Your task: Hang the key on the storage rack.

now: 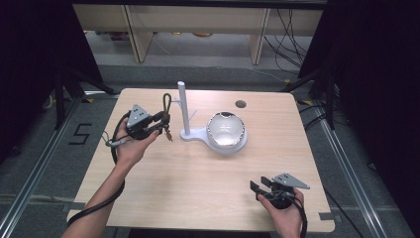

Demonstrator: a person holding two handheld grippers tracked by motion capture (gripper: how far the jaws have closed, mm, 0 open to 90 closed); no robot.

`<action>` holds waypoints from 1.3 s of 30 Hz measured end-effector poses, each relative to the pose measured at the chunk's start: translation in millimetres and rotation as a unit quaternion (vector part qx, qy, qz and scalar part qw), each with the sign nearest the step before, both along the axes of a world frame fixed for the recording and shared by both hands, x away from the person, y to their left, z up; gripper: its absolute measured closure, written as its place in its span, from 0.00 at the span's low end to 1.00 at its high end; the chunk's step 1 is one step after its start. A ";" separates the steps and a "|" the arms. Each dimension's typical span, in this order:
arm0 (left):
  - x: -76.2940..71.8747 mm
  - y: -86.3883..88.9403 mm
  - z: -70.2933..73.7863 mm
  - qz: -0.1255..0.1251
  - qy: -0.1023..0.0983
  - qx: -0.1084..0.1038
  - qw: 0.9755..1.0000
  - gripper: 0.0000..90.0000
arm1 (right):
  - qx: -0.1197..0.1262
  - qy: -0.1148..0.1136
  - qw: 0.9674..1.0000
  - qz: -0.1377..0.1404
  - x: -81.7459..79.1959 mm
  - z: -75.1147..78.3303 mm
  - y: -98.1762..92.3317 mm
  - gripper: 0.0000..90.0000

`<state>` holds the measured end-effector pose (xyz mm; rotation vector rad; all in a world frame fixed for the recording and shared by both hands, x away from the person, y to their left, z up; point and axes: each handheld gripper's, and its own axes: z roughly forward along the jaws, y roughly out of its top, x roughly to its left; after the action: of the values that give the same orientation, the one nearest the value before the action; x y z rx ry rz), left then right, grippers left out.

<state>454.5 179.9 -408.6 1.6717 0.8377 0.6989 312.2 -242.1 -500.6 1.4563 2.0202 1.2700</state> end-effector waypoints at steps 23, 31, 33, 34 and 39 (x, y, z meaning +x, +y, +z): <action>12.7 -10.2 -6.8 -0.003 0.025 -0.003 1.000 0.77 | -0.004 0.004 1.000 -0.001 -0.9 0.8 -1.0 0.55; 16.2 -14.3 -9.0 -0.003 0.032 -0.003 0.999 0.77 | -0.009 0.007 1.000 -0.002 -1.4 1.5 -1.6 0.55; 17.2 -15.8 -9.9 -0.003 0.036 -0.004 0.999 0.77 | -0.009 0.007 1.000 -0.002 -1.5 1.4 -1.5 0.56; 18.2 -17.7 -11.0 -0.002 0.038 -0.007 0.999 0.77 | -0.007 0.006 1.000 -0.001 -1.2 1.1 -1.5 0.56; 20.2 -20.8 -13.7 -0.001 0.044 -0.008 0.999 0.76 | -0.002 0.018 1.000 -0.010 -3.0 2.1 0.1 0.56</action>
<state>474.6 159.2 -422.3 1.6987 0.9015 0.6187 309.2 -242.0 -498.5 1.5028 2.0249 1.2399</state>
